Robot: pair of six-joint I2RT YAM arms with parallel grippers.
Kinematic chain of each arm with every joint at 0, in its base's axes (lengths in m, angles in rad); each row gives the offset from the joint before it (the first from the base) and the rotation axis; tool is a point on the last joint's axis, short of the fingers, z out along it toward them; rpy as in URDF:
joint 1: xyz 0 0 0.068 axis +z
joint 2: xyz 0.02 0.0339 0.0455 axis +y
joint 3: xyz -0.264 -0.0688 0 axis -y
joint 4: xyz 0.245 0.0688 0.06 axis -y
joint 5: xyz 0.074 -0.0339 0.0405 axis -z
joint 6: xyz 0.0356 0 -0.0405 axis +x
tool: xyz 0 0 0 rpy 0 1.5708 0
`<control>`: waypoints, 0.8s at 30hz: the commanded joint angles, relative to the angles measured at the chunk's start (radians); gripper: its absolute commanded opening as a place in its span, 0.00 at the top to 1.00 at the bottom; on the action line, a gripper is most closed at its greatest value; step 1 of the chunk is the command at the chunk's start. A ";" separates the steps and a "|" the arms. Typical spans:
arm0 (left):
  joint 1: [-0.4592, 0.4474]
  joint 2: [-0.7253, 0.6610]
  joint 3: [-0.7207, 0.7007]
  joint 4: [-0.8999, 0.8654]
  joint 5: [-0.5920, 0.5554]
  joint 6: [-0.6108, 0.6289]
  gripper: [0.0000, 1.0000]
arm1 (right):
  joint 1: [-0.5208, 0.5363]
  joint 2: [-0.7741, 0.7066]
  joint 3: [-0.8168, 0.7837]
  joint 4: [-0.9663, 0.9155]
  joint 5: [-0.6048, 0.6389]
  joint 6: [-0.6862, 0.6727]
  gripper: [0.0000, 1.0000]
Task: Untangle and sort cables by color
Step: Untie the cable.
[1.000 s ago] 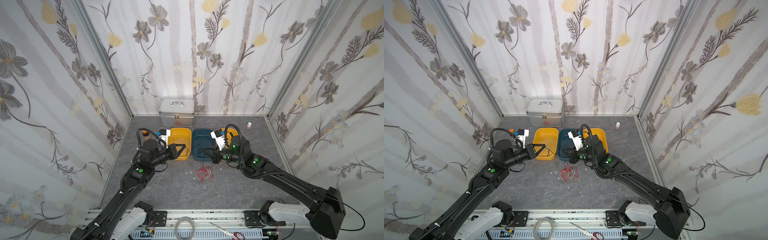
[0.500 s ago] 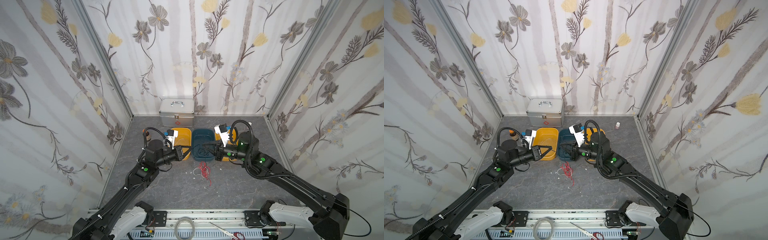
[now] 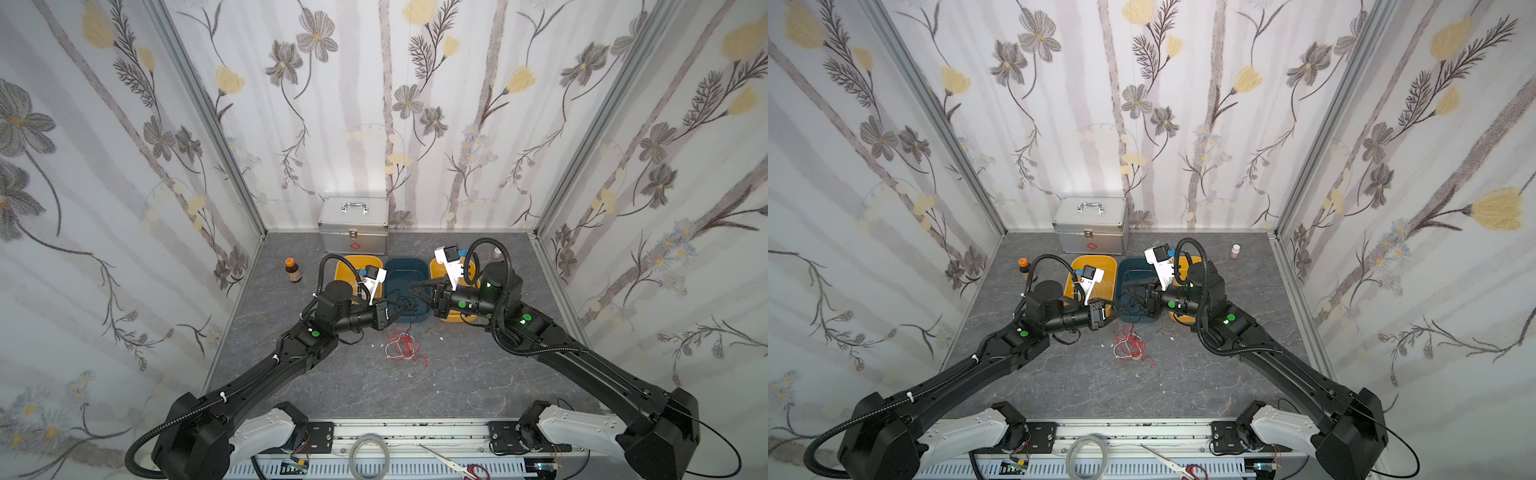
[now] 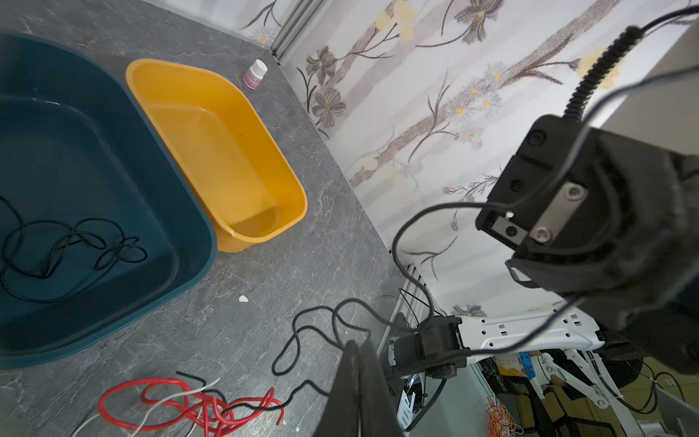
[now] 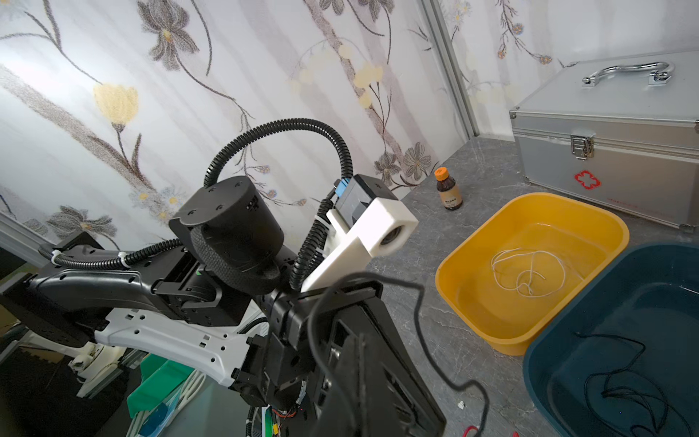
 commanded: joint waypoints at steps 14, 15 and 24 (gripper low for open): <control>-0.049 0.107 0.001 0.258 0.048 -0.043 1.00 | -0.045 -0.035 -0.075 0.077 -0.003 0.058 0.95; -0.050 0.106 -0.004 0.258 0.044 -0.044 1.00 | -0.052 -0.036 -0.083 0.084 -0.002 0.064 0.95; -0.049 0.103 0.023 0.049 -0.127 0.043 1.00 | -0.096 -0.068 -0.163 0.070 0.019 0.104 0.95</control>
